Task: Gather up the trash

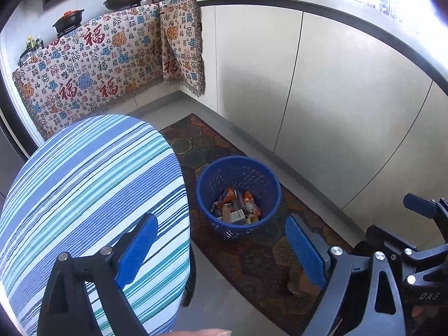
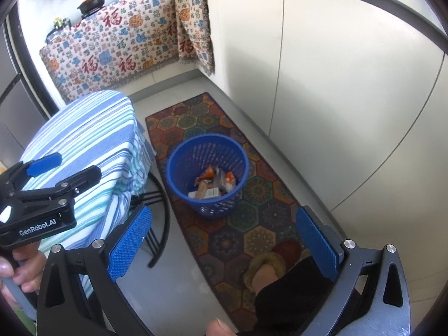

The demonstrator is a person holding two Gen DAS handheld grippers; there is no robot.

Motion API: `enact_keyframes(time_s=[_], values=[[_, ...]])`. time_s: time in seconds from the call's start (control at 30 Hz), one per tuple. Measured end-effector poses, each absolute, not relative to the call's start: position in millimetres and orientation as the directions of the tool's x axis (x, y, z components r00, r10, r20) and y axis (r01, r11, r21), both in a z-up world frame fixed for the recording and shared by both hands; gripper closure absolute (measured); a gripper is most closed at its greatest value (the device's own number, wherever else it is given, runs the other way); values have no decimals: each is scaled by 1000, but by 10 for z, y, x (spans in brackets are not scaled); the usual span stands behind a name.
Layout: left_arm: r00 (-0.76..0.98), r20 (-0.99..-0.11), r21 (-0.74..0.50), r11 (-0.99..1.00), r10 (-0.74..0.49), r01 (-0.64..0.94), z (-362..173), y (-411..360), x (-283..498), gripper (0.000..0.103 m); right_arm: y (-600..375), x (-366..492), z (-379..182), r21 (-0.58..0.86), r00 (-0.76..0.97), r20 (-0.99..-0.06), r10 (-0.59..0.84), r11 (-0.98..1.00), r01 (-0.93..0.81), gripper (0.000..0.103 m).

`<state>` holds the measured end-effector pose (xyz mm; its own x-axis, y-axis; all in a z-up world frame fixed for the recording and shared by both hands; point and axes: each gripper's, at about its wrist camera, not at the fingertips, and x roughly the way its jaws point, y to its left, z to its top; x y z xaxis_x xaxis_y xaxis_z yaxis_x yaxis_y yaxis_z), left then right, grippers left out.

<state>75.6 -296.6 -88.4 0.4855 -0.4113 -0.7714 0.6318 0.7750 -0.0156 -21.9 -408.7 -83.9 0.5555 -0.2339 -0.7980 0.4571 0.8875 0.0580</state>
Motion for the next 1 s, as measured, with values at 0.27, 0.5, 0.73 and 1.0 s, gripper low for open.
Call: enact_keyframes(time_s=[0.27, 0.5, 0.73, 1.0], values=[[485, -773, -13, 775, -409, 632, -873, -2995, 742, 9, -4081, -245, -838, 66, 556, -800, -226, 887, 457, 0], [489, -771, -11, 777, -408, 630, -861, -2990, 737, 9, -4039, -265, -823, 72, 561, -798, -219, 890, 450, 0], [490, -770, -10, 777, -408, 629, -849, -2982, 738, 9, -4032, -264, -806, 75, 566, -796, -217, 891, 448, 0], [492, -768, -10, 775, -410, 631, -822, -2990, 728, 9, -4033, -261, -808, 77, 567, -795, -217, 890, 449, 0]])
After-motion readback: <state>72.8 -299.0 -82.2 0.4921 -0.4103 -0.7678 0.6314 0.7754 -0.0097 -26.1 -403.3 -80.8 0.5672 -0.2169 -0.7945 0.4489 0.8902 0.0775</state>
